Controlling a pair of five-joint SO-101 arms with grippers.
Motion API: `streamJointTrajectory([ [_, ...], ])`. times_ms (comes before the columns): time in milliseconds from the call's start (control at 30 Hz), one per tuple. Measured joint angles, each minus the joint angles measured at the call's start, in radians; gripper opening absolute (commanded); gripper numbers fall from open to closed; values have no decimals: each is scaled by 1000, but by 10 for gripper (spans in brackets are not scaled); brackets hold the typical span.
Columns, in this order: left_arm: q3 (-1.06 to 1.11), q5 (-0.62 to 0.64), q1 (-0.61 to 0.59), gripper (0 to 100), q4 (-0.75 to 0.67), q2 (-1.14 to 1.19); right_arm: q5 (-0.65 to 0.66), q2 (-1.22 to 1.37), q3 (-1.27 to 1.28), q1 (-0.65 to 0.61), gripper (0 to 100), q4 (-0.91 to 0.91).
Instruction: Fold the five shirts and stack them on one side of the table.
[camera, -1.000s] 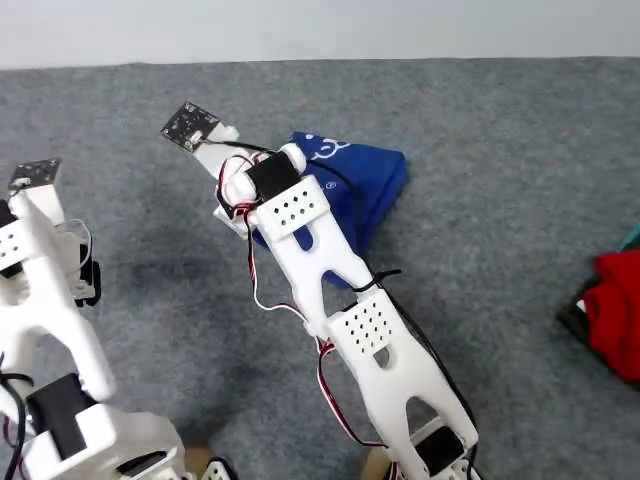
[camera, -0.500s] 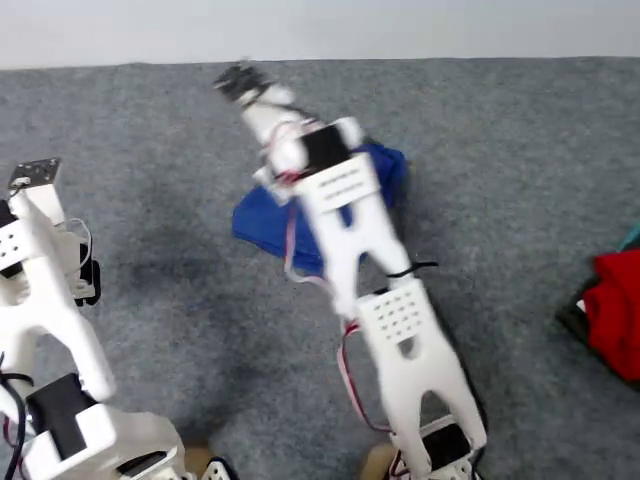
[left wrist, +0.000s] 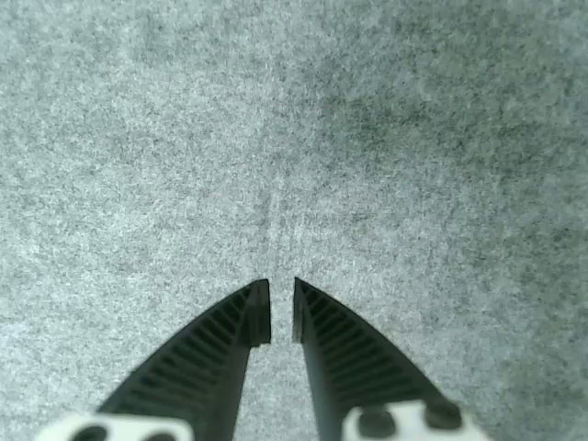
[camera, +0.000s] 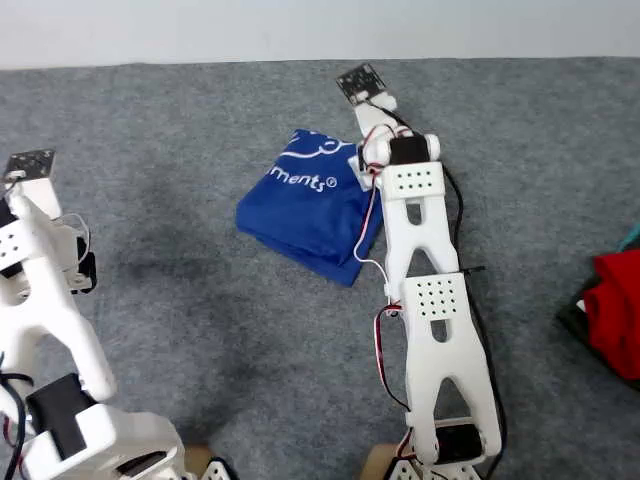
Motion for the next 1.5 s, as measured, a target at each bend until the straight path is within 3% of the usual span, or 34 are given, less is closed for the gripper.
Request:
streamJointTrajectory([
  [233, 0, 0, 0, 55, 0, 0, 78, 49, -3, 9, 51, -92],
  [333, 0, 0, 0, 55, 0, 0, 78, 17, -2, 9, 60, -66],
  [467, 11, 0, 0, 55, 0, 0, 29, -78, 0, -3, 144, 25],
  [867, 147, 0, 0, 55, 0, -2, -384, -301, 0, -41, 162, 381],
  [1167, 80, 0, 0, 55, 91, -2, -786, -304, 0, -63, 167, 397],
  [1400, -118, 0, 0, 55, 199, -2, -910, -322, 34, -103, 385, 399],
  [1500, -147, 0, 0, 55, 203, -2, -979, -328, 80, -117, 404, 399],
])
